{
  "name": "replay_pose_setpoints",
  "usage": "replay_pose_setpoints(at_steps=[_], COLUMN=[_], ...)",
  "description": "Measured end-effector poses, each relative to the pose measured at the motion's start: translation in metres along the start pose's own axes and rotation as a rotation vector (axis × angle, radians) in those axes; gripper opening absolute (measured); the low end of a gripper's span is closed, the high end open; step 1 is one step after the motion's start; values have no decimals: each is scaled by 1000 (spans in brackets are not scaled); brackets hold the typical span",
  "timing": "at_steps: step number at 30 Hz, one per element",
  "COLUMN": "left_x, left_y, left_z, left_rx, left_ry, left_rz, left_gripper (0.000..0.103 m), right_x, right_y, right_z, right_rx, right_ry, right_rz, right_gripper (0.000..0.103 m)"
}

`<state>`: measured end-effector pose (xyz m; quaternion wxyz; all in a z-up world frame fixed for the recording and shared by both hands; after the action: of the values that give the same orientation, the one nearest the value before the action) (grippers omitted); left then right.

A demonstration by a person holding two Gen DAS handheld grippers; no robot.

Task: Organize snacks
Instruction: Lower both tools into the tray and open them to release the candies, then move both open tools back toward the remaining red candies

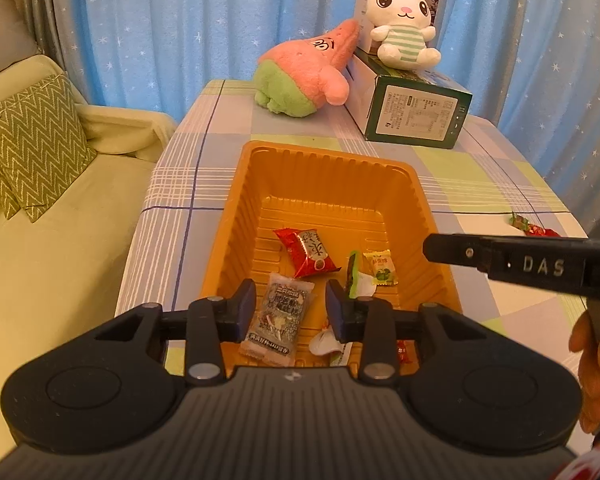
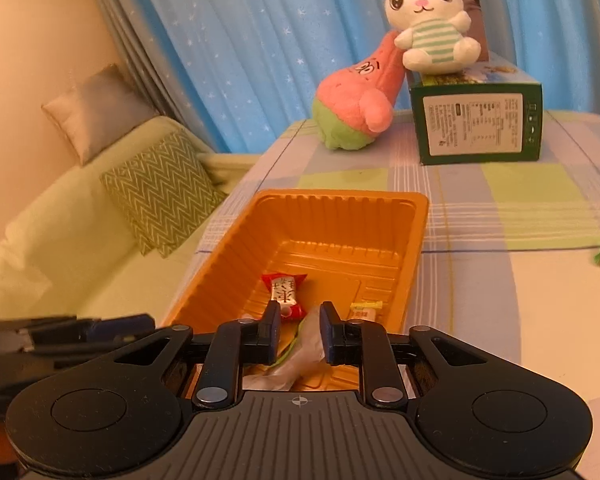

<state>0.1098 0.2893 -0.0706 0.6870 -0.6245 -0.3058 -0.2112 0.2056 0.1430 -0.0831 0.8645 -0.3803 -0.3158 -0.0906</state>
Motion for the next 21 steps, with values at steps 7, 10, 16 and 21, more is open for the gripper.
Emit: replay_pose_setpoints(at_steps=[7,10,16,21], left_x=[-4,-7,-16,-23], left_y=[-16,-27,-51,-69], left_z=[-12,-22,-47,-69], left_rx=[-3,-8,-23,-40], left_ry=[-11,-24,-46,-66], left_rz=[-18,-31,-47,-57], left_gripper=[39,44,54,59], right_x=[0,-7,-26,-41], right_y=[-30,-49,-91,-125], right_z=[-10,-21,-39,-51], right_rx=[-11,-44,-88,-118], right_ry=[12,20,51,69], right_rz=[-40,-47,-61,-85], right_gripper=[62,62,62,62])
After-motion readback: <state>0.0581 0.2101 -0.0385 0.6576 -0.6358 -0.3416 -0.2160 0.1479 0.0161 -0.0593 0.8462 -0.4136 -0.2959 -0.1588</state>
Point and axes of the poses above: each gripper's, at about its wrist camera, not at the fingertips, and y roughly the way its jaws point, z to its left, x to its top, the point moved 7 cm from there along y, roughly the way its jaws point, and after that the axes turned 10 degrees about y, right-handed, at the moved point
